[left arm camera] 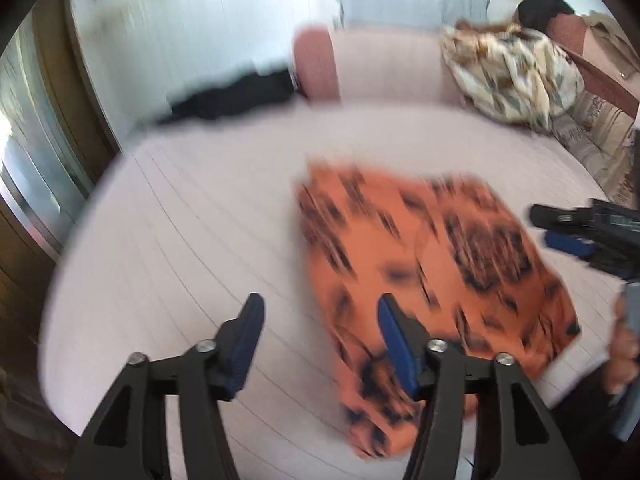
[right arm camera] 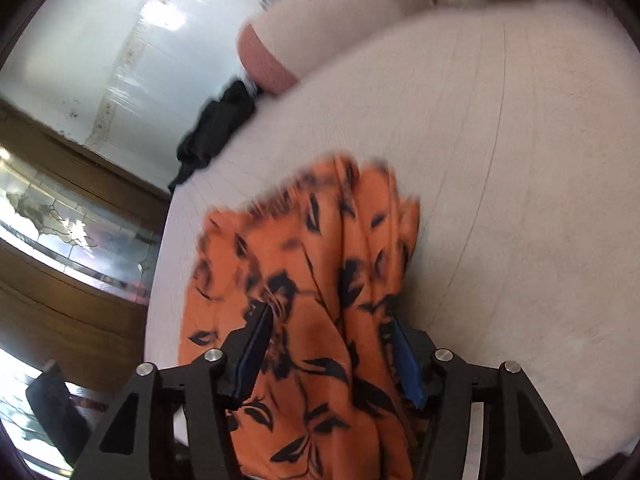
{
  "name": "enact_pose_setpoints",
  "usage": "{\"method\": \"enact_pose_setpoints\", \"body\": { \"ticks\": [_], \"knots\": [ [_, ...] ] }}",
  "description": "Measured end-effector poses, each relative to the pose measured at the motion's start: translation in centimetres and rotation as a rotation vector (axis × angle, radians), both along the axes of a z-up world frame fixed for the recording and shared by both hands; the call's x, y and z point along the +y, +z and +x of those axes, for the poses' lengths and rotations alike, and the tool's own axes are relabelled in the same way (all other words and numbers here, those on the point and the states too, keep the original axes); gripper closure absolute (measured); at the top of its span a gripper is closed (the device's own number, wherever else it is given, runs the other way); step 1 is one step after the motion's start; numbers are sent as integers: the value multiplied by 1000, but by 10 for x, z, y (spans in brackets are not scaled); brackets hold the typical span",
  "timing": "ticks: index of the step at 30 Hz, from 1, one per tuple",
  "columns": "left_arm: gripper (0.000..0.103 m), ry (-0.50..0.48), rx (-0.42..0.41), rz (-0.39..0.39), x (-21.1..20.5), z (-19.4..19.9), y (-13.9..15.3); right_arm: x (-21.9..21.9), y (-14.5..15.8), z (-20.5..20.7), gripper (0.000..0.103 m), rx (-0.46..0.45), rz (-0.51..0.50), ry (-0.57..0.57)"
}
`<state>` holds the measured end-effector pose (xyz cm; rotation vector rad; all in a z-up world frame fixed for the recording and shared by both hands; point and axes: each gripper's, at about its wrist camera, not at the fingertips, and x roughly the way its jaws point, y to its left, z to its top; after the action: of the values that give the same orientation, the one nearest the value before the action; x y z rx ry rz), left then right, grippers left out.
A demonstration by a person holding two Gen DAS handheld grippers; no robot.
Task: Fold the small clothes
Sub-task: 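Fold the held blouse edge over with both grippers and release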
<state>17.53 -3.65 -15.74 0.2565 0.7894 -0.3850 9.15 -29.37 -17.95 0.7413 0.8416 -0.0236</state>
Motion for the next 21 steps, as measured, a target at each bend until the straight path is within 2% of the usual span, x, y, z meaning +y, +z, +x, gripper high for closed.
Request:
{"method": "enact_pose_setpoints", "body": {
  "ticks": [1,3,4,6,7,8,9,10,11,12,13,14,15,18,20,21],
  "knots": [
    [36,-3,-25,-11,-3,8,9,0,18,-5,39,-61,-46,-10],
    [36,1,-23,-31,-13,32,12,4,41,-4,39,-145,-79,11],
    [36,2,3,-43,-22,51,9,9,49,7,40,-153,-82,42],
    [36,16,89,-42,-39,81,-9,19,50,38,49,-135,-48,102],
    [36,28,157,-21,-52,103,-29,21,44,54,58,-121,-16,115],
    [36,46,212,4,-58,115,-46,19,31,64,62,-86,18,118],
    [36,68,266,30,-59,124,-65,16,14,81,62,-30,58,116],
    [36,77,317,37,-58,130,-82,10,-15,99,65,72,105,106],
    [35,77,350,18,-56,132,-91,6,-40,109,70,142,112,73],
    [35,83,347,-18,-49,129,-87,0,-52,108,94,161,110,42],
    [35,83,335,-49,-42,123,-79,-9,-56,101,96,135,158,28],
    [35,73,309,-67,-34,112,-68,-15,-54,92,96,119,215,23],
    [35,64,278,-61,-28,100,-59,-19,-46,78,91,103,244,25],
    [35,51,165,-10,-10,46,-42,-10,-9,36,90,42,158,103],
    [29,31,150,38,-5,10,-54,6,5,5,88,5,136,165],
    [28,41,152,72,-4,-3,-66,14,3,-7,85,22,98,183]
  ]
}}
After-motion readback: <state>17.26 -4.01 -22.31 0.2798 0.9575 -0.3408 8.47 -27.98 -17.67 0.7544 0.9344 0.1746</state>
